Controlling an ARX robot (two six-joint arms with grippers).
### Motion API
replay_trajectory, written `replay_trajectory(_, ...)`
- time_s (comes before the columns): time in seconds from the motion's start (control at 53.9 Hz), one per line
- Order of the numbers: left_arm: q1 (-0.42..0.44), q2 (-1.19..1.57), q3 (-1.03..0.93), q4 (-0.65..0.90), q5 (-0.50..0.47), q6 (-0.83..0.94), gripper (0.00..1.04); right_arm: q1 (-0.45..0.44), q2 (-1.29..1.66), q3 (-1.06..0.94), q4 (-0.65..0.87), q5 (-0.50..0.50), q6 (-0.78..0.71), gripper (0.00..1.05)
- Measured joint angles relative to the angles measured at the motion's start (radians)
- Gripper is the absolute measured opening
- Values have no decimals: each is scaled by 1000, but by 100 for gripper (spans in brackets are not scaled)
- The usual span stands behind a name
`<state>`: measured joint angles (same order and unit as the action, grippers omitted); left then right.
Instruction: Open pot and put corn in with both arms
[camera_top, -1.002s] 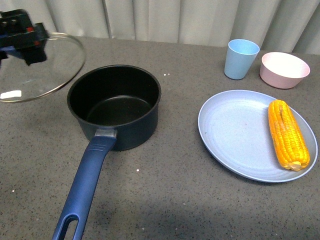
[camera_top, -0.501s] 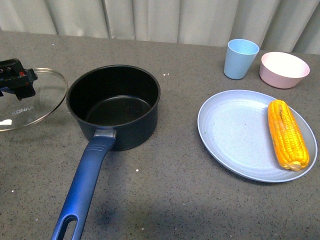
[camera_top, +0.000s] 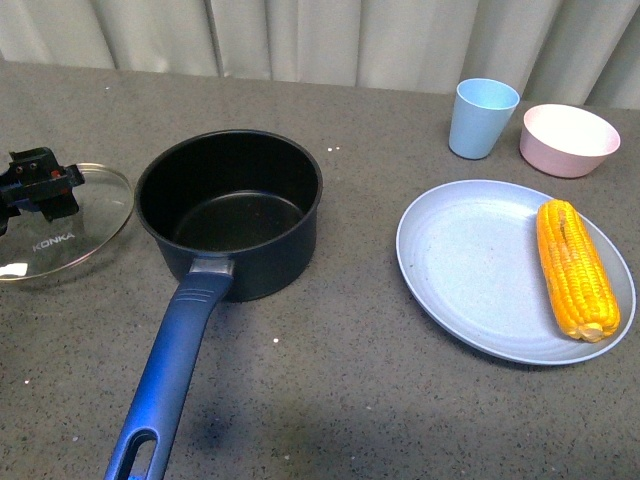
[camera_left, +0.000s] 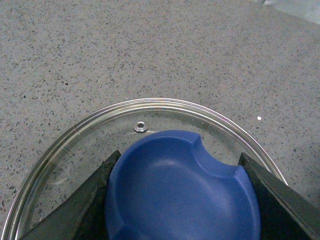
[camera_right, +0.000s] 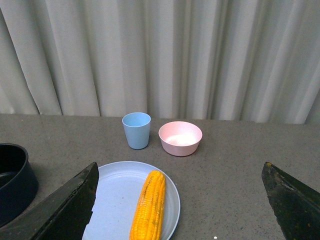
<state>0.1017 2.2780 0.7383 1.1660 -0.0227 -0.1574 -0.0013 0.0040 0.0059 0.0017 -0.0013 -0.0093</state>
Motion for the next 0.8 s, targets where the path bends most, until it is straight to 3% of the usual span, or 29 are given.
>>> replay_trajectory(0.575, -8, 24, 12, -37, -3, 6, 62, 0, 0, 0, 0, 0, 0, 95)
replay_trajectory(0.798, -8, -56, -18, -63, -3, 4, 92, 0, 0, 0, 0, 0, 0, 95)
